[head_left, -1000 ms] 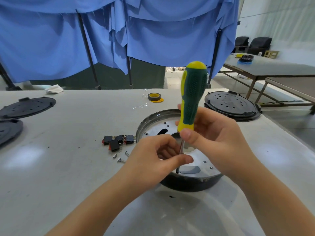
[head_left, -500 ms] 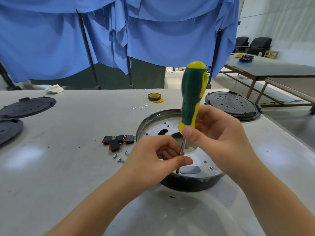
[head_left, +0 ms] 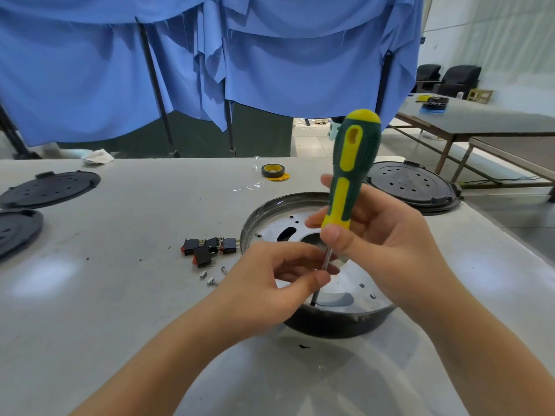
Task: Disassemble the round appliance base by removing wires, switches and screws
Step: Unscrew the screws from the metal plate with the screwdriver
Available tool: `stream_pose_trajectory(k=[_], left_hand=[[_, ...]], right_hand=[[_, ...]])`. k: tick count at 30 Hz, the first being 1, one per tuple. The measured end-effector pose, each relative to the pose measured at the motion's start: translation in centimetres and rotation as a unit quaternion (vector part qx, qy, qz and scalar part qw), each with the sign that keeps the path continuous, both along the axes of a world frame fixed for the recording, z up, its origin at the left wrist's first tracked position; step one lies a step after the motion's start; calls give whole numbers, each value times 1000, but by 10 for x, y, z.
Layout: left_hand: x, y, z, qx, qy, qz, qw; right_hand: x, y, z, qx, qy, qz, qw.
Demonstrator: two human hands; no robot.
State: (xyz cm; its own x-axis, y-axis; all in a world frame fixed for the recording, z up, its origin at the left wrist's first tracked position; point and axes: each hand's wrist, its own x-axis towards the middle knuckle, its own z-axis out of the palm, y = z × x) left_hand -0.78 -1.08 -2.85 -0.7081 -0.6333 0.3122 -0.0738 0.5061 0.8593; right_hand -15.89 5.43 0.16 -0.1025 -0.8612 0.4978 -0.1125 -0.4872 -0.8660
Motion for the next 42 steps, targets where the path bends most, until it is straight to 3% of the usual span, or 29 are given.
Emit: stream_pose_trajectory(k=[4, 11, 17, 24, 33, 42], left_hand=[[-2, 0, 1, 19, 8, 27, 999], [-4, -1, -4, 15, 25, 55, 998], [-3, 0, -4, -25, 0, 24, 999], [-6, 0, -7, 0, 37, 74, 997], [-1, -1, -3, -19, -7, 7, 1000], [-5, -1, -8, -1, 31, 54, 998]], right_hand=[[-1, 1, 0, 33, -1, 31, 999], [1, -1, 0, 9, -6, -19, 1000], [-6, 1, -1, 45, -8, 48, 998], [0, -1, 0, 0, -3, -36, 999], [-5, -1, -3, 22, 20, -27, 999], [1, 0, -2, 6, 8, -15, 1000]])
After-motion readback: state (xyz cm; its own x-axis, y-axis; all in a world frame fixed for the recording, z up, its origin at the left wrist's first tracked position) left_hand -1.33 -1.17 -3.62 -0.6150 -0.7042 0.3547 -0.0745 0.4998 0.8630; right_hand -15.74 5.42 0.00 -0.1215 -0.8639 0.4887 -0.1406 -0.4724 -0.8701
